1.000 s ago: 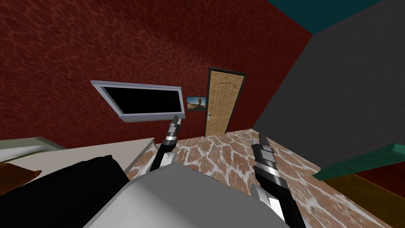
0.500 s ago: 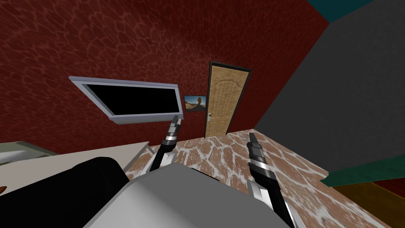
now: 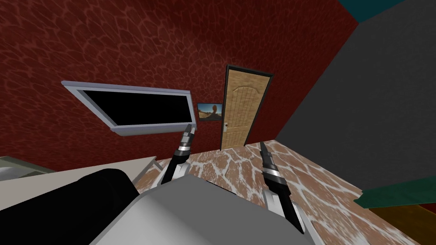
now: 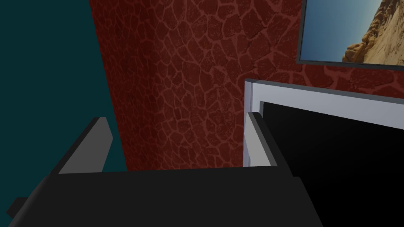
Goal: Pull the door open
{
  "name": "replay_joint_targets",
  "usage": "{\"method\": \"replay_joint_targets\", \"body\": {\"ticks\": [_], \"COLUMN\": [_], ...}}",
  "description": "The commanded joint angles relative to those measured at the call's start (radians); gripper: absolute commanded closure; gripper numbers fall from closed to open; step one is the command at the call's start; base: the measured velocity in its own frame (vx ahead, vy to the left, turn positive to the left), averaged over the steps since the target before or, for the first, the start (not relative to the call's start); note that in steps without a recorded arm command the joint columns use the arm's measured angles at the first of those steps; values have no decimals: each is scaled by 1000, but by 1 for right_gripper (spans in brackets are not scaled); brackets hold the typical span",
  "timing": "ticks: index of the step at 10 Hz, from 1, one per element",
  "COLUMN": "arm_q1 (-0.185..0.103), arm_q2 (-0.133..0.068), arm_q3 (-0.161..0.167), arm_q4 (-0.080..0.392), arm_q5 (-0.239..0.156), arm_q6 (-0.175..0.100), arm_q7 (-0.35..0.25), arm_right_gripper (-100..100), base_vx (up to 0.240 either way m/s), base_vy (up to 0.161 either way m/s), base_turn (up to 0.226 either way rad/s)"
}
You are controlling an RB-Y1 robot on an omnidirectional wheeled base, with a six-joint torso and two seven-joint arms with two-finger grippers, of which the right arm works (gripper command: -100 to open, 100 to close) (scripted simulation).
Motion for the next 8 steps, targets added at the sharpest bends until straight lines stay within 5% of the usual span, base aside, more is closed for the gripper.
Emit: {"method": "replay_joint_targets", "body": {"ticks": [1, 8], "arm_q1": [-11, -85], "arm_q2": [-2, -13], "arm_q3": [5, 17], "arm_q4": [27, 155], "arm_q5": [29, 149], "arm_q6": [-7, -26], "arm_q7": [15, 71], "arm_right_gripper": [-100, -100], "base_vx": [130, 101], "base_vy": [34, 24], "base_turn": [-4, -1]}}
